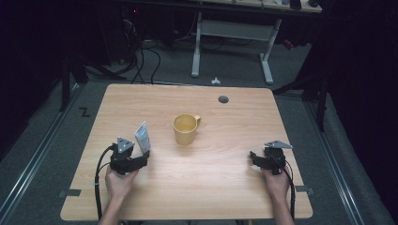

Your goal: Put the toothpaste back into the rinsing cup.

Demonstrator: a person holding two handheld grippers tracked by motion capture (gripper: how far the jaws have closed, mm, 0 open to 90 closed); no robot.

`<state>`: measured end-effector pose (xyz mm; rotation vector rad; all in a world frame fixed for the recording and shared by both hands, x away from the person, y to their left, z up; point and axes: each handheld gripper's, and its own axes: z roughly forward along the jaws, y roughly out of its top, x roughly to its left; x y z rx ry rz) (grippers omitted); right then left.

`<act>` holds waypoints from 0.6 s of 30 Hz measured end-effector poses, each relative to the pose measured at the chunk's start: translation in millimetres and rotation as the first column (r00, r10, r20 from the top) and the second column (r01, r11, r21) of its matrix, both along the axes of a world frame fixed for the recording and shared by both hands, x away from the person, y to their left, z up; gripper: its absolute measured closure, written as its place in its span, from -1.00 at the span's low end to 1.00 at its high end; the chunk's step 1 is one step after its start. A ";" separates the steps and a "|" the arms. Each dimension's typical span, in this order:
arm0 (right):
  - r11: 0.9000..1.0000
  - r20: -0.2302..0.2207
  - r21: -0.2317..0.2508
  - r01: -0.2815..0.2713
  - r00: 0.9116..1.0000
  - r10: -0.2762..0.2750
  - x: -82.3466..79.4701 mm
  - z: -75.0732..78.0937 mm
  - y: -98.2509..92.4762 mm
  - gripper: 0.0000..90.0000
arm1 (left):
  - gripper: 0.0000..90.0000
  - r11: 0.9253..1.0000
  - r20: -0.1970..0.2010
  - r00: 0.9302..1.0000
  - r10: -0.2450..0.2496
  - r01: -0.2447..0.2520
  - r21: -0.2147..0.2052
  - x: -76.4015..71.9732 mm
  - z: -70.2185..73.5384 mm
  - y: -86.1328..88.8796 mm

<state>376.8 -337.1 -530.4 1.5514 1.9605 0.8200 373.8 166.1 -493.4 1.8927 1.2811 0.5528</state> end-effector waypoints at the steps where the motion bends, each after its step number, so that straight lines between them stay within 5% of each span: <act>1: 1.000 0.000 0.000 0.000 1.000 0.000 0.0 0.0 0.0 -0.35 | -0.27 1.000 0.000 1.000 0.000 0.000 0.000 0.0 0.0 0.0; 18: 1.000 -0.001 -0.001 0.000 1.000 0.000 -0.1 0.1 0.0 -0.35 | -0.09 0.999 0.029 0.999 0.022 -0.021 -0.038 16.9 4.4 -1.0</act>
